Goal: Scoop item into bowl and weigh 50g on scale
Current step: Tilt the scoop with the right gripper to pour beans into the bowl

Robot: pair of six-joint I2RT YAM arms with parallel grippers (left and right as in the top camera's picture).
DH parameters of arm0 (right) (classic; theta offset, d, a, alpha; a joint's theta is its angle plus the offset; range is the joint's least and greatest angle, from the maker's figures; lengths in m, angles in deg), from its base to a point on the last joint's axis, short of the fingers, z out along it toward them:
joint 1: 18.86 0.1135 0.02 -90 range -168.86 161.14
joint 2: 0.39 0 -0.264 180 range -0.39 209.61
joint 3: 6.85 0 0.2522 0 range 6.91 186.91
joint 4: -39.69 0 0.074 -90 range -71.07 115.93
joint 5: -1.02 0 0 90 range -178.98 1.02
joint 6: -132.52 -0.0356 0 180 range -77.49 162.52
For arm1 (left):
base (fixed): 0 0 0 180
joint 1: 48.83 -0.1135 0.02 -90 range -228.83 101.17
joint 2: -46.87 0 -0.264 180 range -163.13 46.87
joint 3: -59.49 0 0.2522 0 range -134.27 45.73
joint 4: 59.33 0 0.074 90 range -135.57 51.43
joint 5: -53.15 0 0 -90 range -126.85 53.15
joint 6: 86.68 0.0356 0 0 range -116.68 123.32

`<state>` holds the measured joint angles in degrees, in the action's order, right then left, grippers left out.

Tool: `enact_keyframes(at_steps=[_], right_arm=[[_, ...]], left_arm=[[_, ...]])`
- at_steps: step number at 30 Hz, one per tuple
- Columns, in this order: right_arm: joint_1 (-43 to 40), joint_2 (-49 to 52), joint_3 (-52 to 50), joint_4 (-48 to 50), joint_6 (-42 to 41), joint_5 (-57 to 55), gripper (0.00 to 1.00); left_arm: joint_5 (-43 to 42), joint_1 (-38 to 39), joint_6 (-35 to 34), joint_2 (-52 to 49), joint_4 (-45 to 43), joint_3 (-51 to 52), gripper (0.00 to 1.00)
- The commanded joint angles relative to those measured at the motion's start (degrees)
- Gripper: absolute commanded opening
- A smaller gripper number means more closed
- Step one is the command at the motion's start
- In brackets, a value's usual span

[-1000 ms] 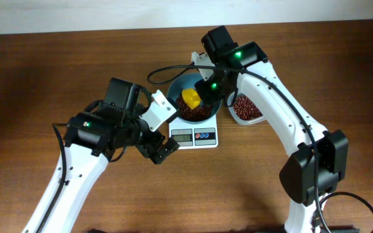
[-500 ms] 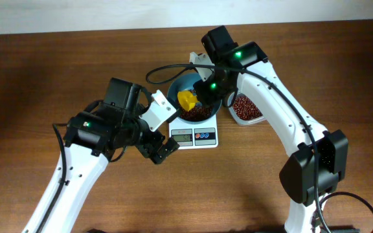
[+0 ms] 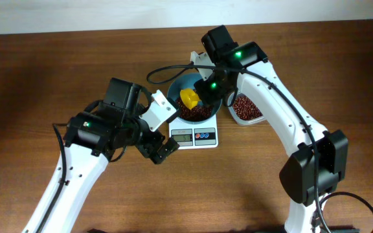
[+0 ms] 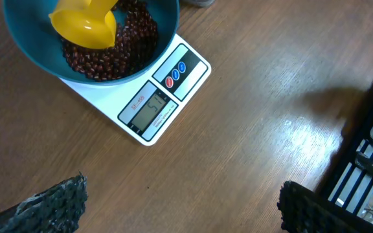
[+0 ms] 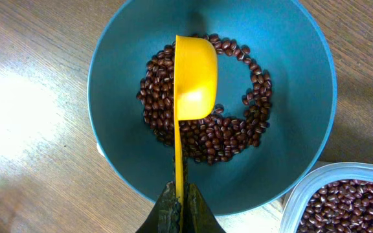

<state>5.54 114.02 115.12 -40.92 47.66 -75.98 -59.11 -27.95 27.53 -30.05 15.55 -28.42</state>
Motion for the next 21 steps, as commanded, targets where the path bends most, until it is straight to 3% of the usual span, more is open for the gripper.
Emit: enact_keyframes(at_steps=[1, 21], right_arm=[[-0.04, 0.63, 1.33, 0.17, 0.44, 1.44, 0.04], [-0.07, 0.66, 1.33, -2.08, 0.59, 0.66, 0.04]], left_arm=[[-0.74, 0.11, -0.59, 0.13, 0.09, -0.81, 0.99], [-0.74, 0.11, -0.59, 0.13, 0.09, -0.81, 0.99]])
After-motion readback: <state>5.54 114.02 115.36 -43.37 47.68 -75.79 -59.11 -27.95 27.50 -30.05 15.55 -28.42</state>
